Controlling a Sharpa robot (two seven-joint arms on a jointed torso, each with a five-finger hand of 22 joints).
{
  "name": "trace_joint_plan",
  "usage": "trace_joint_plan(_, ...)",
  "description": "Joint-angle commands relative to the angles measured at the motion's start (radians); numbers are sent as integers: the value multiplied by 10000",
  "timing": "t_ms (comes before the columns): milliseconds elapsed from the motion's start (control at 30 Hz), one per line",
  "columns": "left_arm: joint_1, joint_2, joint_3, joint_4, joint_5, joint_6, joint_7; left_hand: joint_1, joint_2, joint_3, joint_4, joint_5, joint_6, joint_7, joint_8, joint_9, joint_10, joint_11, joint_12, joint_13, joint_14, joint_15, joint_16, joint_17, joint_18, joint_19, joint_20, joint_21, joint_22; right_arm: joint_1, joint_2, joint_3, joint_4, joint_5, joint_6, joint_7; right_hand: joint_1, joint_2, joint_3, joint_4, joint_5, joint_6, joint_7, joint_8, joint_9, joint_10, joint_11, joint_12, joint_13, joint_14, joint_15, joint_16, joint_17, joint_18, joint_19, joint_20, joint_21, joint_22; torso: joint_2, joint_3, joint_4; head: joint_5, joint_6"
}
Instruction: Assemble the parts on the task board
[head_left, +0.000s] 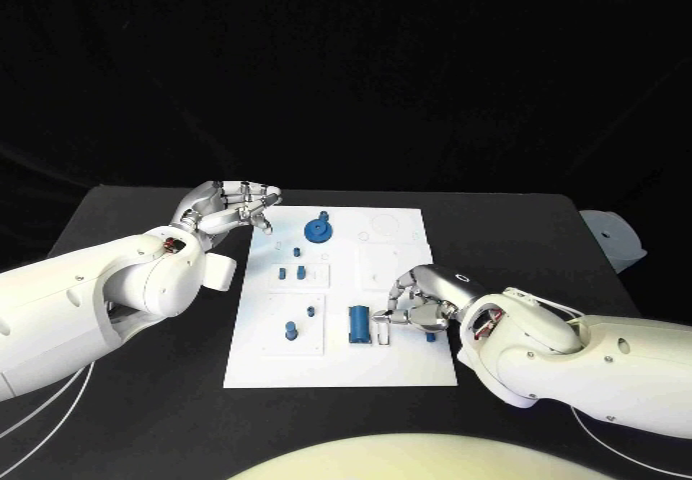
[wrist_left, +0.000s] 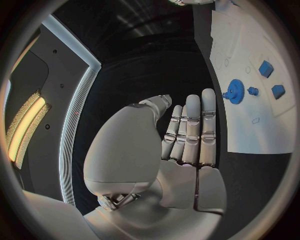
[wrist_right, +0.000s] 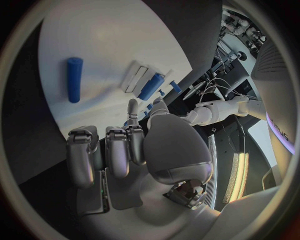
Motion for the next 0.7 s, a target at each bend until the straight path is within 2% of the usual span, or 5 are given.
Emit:
trace_joint_plan(33,-1,3,6,30,44,150,129,-71,12,34,-1,-6,-68,-10,33,15,-85,16,47,3,-67,-29,55,-10,147,-74,1,-60,-12,195,-410,13,93,298,-110,454,165,-7,-289,3,-161,-403,218,-383,-133,338,216,-342,1546,866,209,-38,1720,-16,976,132,-138,2564,-6,-8,-16,-96,12)
trace_joint_plan(133,-1,-1,5,51,45,151,159,-77,8,32,-1,-7,-70,-10,35,15,-85,16,50,4,-69,-28,55,-10,146,-75,2,-61,-13,293,-780,14,108,301,115,477,432,-15,-383,-53,-193,-305,231,-433,-137,326,239,-354,1542,871,242,-29,1753,-24,988,187,-94,2576,0,-21,-21,-154,36)
trace_joint_plan(200,-1,-17,5,85,45,149,173,-77,8,32,-1,-7,-70,-10,35,15,-85,16,50,4,-69,-28,55,-10,146,-75,2,-61,-13,343,-1192,2,140,223,264,452,632,-4,-423,-70,-139,-213,218,-439,-130,305,230,-401,1515,867,241,-35,1737,-23,987,205,-96,2575,14,-7,-17,-193,45)
trace_joint_plan(433,0,-72,4,141,45,122,180,-88,3,30,-1,-9,-73,-12,41,16,-84,16,59,5,-74,-27,56,-12,145,-78,4,-63,-14,270,-1831,-33,309,-342,441,239,750,146,-681,-28,-271,7,166,-422,-46,89,193,-893,1212,852,219,-59,1686,1,954,216,-213,2544,36,34,-114,-199,55)
trace_joint_plan(700,-1,-88,4,164,45,119,175,-88,3,30,-1,-9,-73,-12,41,16,-84,16,59,5,-74,-27,56,-12,145,-78,4,-63,-14,-119,-1890,-69,204,-711,606,-34,1005,237,-787,-33,-41,95,127,-428,15,102,153,-912,1194,857,183,-53,1714,-7,965,188,-175,2554,34,31,-90,-218,39)
